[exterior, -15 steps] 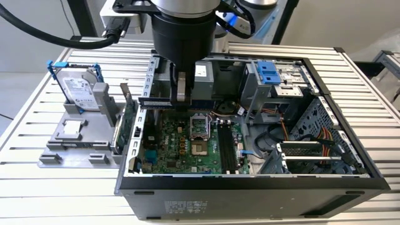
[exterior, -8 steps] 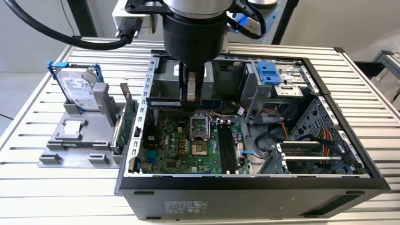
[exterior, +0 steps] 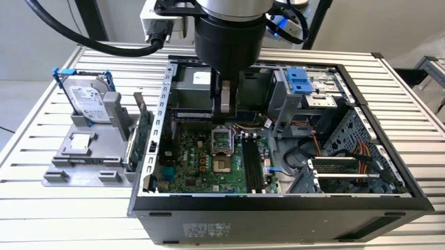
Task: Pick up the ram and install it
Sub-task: 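Pick up the ram and move it above insertion slot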
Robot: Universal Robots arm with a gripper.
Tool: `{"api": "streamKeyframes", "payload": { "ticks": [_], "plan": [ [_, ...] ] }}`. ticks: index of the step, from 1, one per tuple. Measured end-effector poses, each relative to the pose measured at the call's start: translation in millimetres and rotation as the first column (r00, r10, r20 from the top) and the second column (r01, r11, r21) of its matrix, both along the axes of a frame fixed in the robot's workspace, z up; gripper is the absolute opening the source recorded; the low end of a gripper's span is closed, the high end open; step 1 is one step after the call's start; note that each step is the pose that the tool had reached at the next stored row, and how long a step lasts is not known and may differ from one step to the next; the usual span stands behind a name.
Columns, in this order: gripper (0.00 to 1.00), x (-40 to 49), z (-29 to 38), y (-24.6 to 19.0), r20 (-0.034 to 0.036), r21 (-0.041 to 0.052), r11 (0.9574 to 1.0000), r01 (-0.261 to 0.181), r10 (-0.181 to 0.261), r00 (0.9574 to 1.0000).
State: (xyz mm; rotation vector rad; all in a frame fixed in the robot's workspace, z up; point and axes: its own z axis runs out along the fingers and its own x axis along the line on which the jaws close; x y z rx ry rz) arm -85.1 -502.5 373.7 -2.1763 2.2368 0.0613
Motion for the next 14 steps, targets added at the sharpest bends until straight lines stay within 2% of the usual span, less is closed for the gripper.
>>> {"api": "streamKeyframes", "payload": {
  "ticks": [14],
  "plan": [
    [0.0, 27.7, 0.0, 0.0, -0.0009, 0.0, 1.0, 0.003, -0.003, 1.0]
  ]
}}
